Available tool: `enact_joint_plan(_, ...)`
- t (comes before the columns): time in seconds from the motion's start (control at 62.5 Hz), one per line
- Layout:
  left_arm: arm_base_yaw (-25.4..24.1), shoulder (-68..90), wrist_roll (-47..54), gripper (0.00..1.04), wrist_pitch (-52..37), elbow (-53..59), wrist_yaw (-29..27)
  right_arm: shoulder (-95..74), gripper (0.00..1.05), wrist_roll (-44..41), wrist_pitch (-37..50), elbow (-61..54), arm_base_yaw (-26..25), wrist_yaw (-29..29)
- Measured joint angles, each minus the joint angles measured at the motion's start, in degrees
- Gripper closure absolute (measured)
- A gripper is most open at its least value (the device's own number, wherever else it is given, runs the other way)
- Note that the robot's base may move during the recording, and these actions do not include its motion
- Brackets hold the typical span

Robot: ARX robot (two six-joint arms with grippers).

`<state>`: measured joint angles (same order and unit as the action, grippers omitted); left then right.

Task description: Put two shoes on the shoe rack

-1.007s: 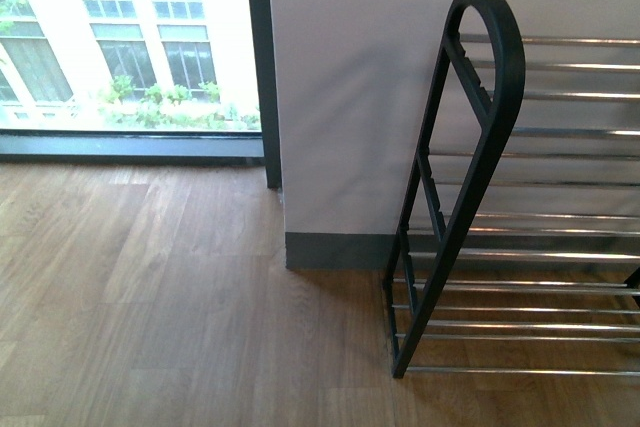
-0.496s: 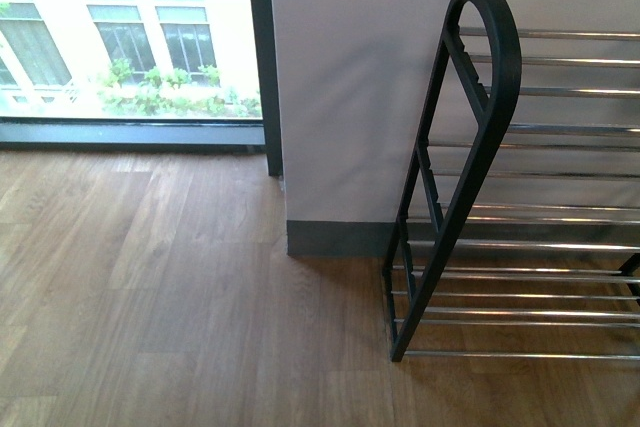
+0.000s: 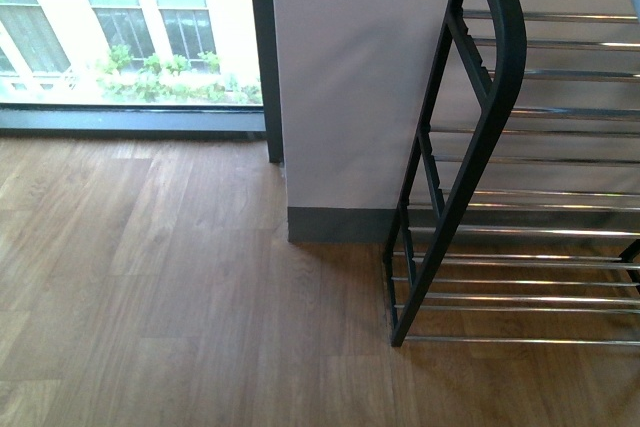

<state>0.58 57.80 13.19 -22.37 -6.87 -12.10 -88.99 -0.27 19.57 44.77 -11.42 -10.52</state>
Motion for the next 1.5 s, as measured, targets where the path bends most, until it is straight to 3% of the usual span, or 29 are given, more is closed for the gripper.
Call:
enact_joint_plan(0.4, 0.0, 0.0, 0.0, 1.03, 0.0, 0.0, 0.0, -13.2, 1.03, -3.7, -4.6, 13.4, -1.6, -2.6)
enact_joint_plan(0.735, 0.0, 0.0, 0.0, 1.03, 0.0, 0.0, 0.0, -16.8, 1.03, -11.3, -4.2, 17.3, -4.3, -3.8)
enact_joint_plan(1.023, 0.0, 0.0, 0.0, 1.03, 0.0, 0.0, 0.0, -20.7, 1.03, -12.7, -6.1, 20.8, -5.3, -3.0)
enact_joint_plan(1.279, 0.0, 0.0, 0.0, 1.03, 0.0, 0.0, 0.0, -21.0, 0.67, -12.1, -5.0, 21.4, -5.7, -2.4)
enact_joint_plan(1.503, 0.0, 0.0, 0.0, 1.03, 0.0, 0.0, 0.0, -13.1, 0.29, -10.8, -2.9, 16.3, -5.5, 0.4)
